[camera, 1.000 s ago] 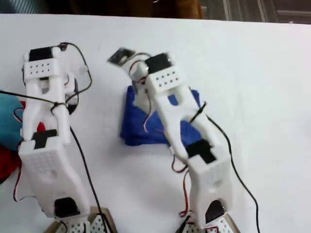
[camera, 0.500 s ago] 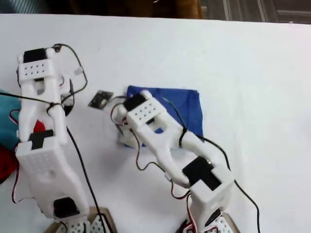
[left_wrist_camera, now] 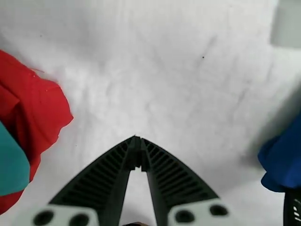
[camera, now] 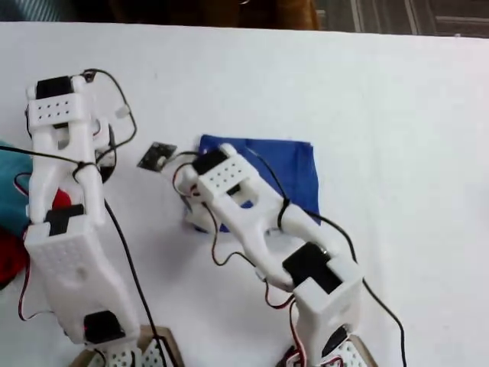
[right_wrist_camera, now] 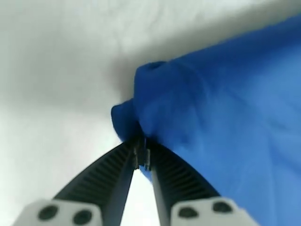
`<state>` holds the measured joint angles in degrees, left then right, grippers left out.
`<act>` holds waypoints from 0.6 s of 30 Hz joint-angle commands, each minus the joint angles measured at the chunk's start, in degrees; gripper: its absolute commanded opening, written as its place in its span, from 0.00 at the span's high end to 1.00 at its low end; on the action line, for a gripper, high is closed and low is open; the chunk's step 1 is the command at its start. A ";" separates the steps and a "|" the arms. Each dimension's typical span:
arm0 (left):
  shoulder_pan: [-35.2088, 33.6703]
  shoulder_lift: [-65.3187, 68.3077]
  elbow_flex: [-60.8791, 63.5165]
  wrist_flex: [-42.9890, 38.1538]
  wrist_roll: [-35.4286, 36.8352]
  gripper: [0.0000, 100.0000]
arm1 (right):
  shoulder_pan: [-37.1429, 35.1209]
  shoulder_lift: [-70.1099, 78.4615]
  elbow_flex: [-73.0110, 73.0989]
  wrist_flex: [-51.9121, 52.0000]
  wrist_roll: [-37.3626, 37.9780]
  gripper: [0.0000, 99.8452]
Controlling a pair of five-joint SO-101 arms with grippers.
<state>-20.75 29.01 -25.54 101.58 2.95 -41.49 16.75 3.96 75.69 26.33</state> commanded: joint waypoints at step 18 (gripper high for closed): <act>-0.62 -3.16 -0.13 0.26 -0.53 0.97 | 30.11 2.33 -12.75 -2.15 6.15 0.98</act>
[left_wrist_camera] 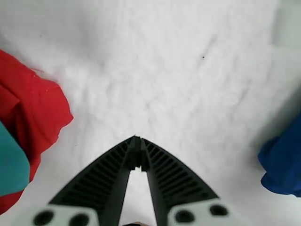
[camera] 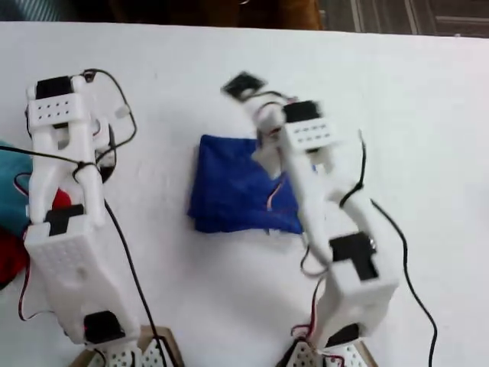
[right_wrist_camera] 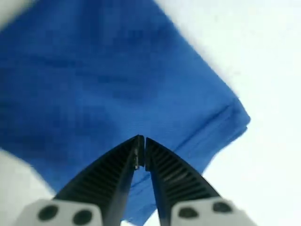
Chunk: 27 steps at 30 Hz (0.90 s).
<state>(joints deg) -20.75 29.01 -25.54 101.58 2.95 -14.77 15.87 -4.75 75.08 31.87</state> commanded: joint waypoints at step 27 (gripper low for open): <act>0.53 0.70 4.62 0.70 -0.26 0.97 | 18.77 -12.62 2.90 0.66 -3.16 0.98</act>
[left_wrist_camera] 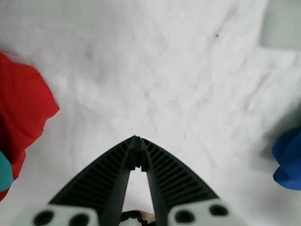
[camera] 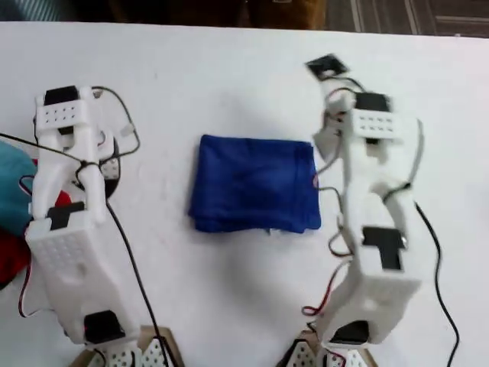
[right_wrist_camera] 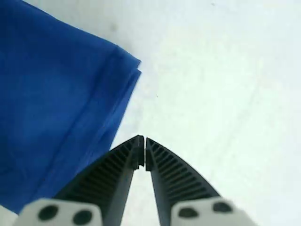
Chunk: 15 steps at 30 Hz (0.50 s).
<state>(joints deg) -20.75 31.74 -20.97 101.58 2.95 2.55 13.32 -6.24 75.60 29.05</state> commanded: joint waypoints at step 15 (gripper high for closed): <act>4.48 -33.67 32.22 -15.12 -4.13 0.97 | 0.66 -41.71 49.05 -17.54 -0.44 0.98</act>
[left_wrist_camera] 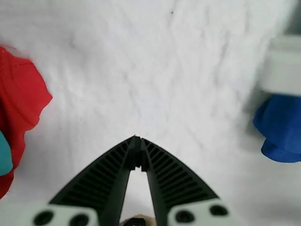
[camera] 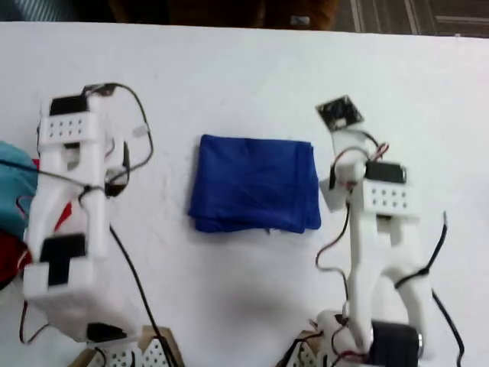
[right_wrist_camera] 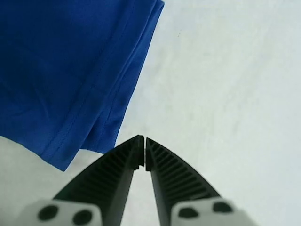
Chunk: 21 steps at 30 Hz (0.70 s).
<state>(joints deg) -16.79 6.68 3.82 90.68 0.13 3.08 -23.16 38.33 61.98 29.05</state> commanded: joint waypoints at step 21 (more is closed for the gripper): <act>3.16 -50.64 47.16 -21.98 -10.02 0.97 | -5.58 -25.27 31.12 -9.10 -0.70 0.98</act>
<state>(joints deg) -14.51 -39.82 50.42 69.23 -9.36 0.97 -45.23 67.87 53.63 28.88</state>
